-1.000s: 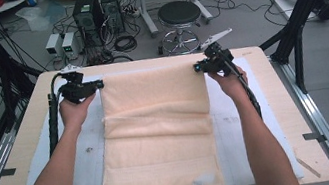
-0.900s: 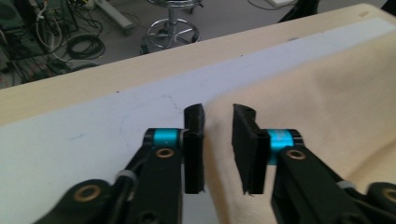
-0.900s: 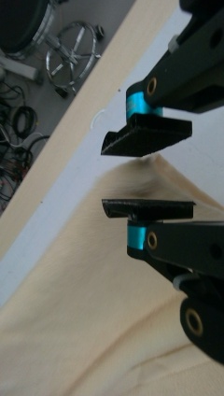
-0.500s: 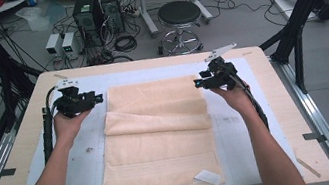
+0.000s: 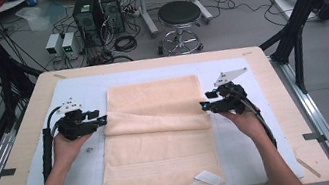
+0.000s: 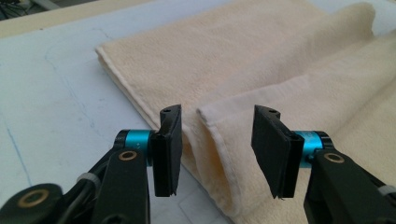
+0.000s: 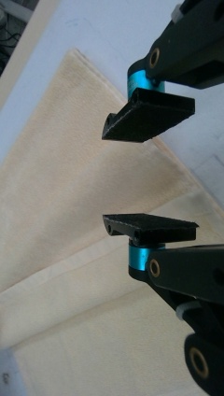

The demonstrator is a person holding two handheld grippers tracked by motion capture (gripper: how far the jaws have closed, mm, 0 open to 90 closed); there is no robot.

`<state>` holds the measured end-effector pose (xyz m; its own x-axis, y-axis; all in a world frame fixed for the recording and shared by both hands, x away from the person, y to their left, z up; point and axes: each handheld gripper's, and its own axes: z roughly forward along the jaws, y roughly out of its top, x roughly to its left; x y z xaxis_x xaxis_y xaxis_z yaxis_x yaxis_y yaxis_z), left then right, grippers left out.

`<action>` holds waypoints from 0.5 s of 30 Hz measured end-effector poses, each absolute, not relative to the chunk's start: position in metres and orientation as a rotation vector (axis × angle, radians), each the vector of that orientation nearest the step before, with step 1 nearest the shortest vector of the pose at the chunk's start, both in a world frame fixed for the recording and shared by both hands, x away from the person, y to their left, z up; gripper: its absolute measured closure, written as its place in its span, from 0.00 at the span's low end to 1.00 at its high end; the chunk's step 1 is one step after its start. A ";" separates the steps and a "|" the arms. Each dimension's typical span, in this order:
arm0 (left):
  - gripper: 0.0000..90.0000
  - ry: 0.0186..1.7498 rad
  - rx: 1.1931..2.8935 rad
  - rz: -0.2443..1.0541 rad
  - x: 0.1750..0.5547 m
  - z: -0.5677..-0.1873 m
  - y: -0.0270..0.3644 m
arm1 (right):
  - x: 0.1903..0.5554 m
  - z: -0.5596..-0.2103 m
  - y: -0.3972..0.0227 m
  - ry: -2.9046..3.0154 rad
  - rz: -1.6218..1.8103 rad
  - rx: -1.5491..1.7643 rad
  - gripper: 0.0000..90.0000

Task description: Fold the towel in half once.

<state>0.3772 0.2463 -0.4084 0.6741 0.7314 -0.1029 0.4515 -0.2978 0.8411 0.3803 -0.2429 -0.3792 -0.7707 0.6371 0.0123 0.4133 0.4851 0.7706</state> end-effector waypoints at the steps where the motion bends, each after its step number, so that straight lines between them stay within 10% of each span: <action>1: 0.60 0.925 1.959 0.373 0.378 -0.409 0.246 | 0.380 -0.382 -0.243 2.467 1.165 0.892 0.57; 15: 0.74 0.945 2.060 0.349 0.385 -0.424 0.235 | 0.379 -0.414 -0.226 2.673 1.008 0.910 0.59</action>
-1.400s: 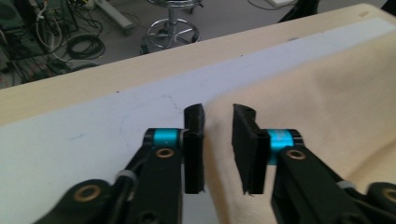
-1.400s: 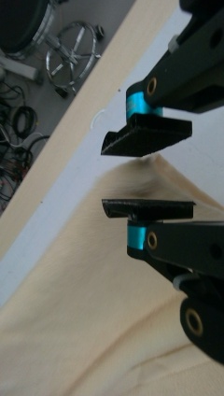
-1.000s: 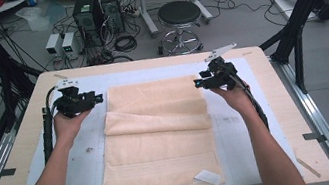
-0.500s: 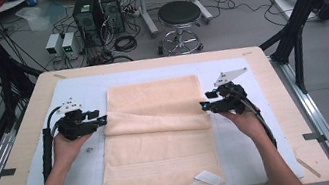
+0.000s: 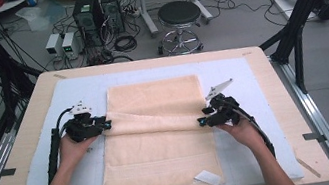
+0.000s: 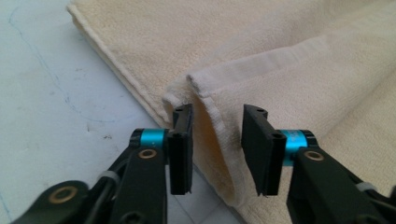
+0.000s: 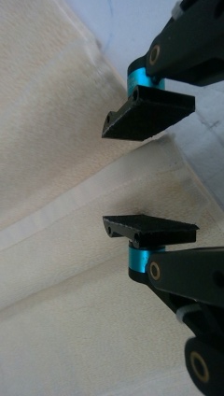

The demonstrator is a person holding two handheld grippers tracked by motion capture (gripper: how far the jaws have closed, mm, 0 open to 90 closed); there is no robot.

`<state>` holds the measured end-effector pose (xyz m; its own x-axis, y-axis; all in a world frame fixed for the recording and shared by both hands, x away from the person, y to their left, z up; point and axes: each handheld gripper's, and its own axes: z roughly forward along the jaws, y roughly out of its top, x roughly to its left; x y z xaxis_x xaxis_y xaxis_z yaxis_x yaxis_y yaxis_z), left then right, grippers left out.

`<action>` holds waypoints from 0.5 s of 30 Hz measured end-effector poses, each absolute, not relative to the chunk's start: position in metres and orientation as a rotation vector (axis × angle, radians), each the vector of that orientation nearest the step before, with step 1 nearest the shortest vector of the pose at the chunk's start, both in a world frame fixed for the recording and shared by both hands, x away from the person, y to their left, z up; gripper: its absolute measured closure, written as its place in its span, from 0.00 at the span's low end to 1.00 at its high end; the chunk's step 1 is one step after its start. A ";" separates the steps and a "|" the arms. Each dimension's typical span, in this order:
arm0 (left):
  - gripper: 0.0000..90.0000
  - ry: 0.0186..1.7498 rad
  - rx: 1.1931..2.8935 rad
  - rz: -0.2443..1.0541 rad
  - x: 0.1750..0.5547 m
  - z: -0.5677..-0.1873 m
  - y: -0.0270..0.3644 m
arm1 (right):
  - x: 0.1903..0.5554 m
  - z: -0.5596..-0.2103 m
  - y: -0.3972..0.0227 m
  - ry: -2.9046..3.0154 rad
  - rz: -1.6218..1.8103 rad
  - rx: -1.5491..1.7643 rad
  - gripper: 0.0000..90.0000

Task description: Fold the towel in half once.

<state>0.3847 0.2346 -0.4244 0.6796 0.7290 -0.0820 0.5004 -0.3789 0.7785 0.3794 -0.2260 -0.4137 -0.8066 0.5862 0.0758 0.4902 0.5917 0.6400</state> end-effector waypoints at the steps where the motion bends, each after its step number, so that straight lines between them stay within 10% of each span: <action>1: 0.78 0.945 2.062 0.349 0.385 -0.425 0.234 | 0.380 -0.415 -0.227 2.684 1.001 0.922 0.61; 6: 0.95 0.921 2.068 0.328 0.383 -0.424 0.234 | 0.381 -0.419 -0.229 2.711 1.001 0.937 0.81; 15: 0.97 0.863 2.030 0.323 0.370 -0.410 0.239 | 0.366 -0.415 -0.238 2.651 1.139 0.909 0.93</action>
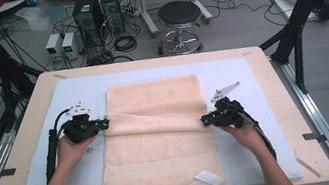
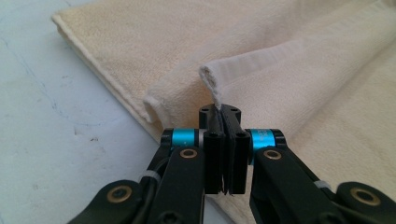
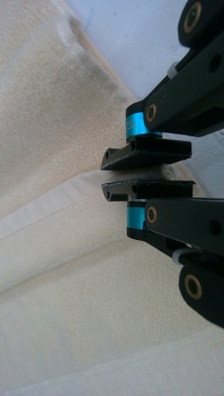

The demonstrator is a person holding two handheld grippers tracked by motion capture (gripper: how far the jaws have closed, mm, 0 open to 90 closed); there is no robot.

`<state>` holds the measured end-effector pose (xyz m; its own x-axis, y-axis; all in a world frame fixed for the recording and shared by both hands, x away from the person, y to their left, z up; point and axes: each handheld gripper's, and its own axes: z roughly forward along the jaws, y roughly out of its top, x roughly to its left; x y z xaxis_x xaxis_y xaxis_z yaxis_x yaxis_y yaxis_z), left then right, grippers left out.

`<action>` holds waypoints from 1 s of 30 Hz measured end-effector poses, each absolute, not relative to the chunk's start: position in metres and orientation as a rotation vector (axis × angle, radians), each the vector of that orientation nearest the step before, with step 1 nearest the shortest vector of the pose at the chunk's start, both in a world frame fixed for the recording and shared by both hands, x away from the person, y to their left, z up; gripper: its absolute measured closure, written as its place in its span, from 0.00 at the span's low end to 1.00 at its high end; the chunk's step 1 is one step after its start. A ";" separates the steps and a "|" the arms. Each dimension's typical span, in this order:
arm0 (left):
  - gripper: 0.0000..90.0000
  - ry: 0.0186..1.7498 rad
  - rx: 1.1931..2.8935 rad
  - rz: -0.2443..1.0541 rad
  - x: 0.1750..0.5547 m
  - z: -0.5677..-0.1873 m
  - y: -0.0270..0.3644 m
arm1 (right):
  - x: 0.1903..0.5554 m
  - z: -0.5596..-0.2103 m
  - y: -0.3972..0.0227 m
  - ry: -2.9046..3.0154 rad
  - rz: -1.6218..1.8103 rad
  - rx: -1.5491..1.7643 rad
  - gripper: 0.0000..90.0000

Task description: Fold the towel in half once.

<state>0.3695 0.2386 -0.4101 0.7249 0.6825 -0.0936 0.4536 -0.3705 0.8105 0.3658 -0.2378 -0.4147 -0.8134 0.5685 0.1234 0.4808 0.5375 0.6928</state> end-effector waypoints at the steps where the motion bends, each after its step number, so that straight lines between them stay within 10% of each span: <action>1: 0.97 0.855 2.023 0.323 0.367 -0.409 0.240 | 0.363 -0.411 -0.238 2.641 1.145 0.888 0.93; 30: 0.97 0.658 2.075 0.289 0.261 -0.422 0.258 | 0.273 -0.403 -0.245 2.651 1.195 0.683 0.93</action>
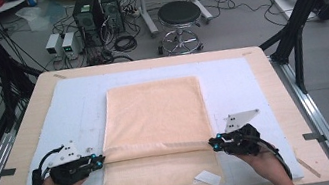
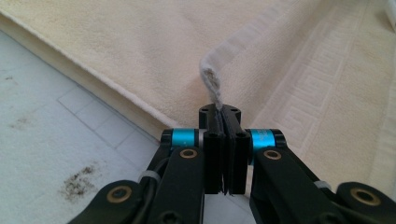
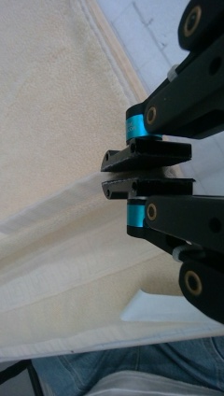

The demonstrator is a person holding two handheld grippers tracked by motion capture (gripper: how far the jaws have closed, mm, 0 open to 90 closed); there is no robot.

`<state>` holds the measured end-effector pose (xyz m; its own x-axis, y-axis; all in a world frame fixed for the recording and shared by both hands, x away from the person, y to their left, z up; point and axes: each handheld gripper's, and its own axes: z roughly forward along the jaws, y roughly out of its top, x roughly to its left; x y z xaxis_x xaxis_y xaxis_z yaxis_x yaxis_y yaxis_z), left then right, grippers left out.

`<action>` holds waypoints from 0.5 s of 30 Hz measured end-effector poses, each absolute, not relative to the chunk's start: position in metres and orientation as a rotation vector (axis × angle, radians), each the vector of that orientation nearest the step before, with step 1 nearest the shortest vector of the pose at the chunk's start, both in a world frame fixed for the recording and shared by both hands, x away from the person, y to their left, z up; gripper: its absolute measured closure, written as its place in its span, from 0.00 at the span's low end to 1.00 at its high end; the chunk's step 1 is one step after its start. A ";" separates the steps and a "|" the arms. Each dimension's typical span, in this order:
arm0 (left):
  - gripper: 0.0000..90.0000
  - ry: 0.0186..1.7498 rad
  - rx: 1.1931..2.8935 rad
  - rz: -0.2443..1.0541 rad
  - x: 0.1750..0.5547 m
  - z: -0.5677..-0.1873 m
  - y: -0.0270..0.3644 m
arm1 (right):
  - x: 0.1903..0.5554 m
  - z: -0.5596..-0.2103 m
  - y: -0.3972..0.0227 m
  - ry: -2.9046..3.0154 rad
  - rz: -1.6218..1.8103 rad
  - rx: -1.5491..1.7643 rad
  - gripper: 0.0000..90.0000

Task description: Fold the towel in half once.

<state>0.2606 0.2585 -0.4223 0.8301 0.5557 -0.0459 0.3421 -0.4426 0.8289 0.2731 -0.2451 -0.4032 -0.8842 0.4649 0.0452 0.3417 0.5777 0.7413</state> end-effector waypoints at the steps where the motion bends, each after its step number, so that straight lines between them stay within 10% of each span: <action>1: 0.97 0.660 2.075 0.282 0.260 -0.423 0.259 | 0.272 -0.405 -0.245 2.666 1.198 0.687 0.92; 7: 0.67 0.705 2.046 0.247 0.258 -0.425 0.265 | 0.275 -0.403 -0.251 2.669 1.278 0.721 0.76; 15: 0.64 0.632 2.093 0.209 0.260 -0.429 0.253 | 0.276 -0.418 -0.233 2.748 1.149 0.613 0.70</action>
<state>0.2599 0.2532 -0.4288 0.8546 0.5115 -0.0895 0.3575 -0.4545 0.8159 0.2758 -0.2329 -0.4181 -0.9140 0.4010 0.0612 0.3253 0.6342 0.7014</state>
